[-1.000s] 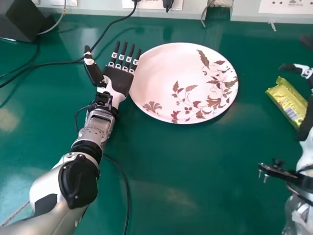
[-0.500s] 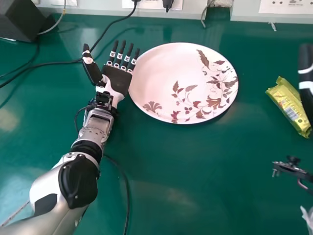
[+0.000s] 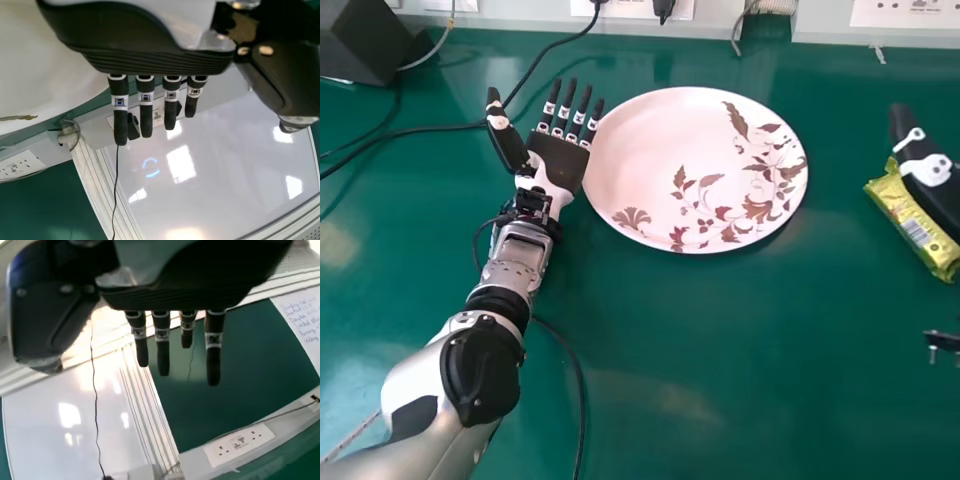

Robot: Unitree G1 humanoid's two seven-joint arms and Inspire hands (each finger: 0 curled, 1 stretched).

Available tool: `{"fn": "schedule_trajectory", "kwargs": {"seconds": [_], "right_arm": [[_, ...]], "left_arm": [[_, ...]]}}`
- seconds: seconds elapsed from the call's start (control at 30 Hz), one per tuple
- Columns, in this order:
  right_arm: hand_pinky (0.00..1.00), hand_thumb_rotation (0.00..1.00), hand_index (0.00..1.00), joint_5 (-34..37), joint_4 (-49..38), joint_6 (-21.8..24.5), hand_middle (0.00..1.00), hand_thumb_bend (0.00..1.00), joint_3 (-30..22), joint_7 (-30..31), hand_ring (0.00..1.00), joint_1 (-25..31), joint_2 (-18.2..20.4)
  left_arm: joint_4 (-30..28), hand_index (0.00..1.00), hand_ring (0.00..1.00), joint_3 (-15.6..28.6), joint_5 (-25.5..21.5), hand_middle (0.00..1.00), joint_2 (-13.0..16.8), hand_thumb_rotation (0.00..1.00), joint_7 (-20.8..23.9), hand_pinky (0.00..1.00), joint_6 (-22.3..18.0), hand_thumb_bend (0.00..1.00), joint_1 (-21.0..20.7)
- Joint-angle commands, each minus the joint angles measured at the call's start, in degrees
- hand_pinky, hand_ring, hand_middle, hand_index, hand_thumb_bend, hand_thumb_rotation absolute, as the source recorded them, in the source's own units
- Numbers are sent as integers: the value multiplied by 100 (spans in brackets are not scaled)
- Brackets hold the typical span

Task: Pick up biscuit and place it in the plate

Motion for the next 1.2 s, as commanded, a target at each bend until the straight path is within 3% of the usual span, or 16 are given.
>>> {"fn": "schedule_trajectory", "kwargs": {"seconds": [0.0, 0.4, 0.57, 0.9, 1.17], "right_arm": [[56, 22, 86, -201, -39, 56, 81, 82, 51, 176, 69, -134, -97], [58, 20, 86, -1464, 138, 113, 80, 84, 293, 1244, 70, -661, -291], [58, 20, 86, -1768, 289, -31, 80, 85, 273, 1639, 71, -833, -540], [58, 19, 86, -2357, 660, -66, 79, 86, 294, 2367, 71, -1259, -688], [59, 18, 85, -2624, 1056, -85, 80, 87, 286, 2904, 72, -1510, -908]], "left_arm": [[54, 100, 86, 1, 33, 95, 26, 55, 6, 68, -2, 92, 29], [66, 100, 88, 38, -6, 98, 68, 59, -29, 80, 66, 95, 31], [65, 100, 88, 27, 13, 98, 66, 59, -23, 80, 42, 96, 28], [73, 98, 88, 34, 10, 96, 84, 56, -23, 82, 45, 100, 31], [77, 99, 91, 42, 4, 97, 96, 60, -33, 88, 62, 100, 33]]}}
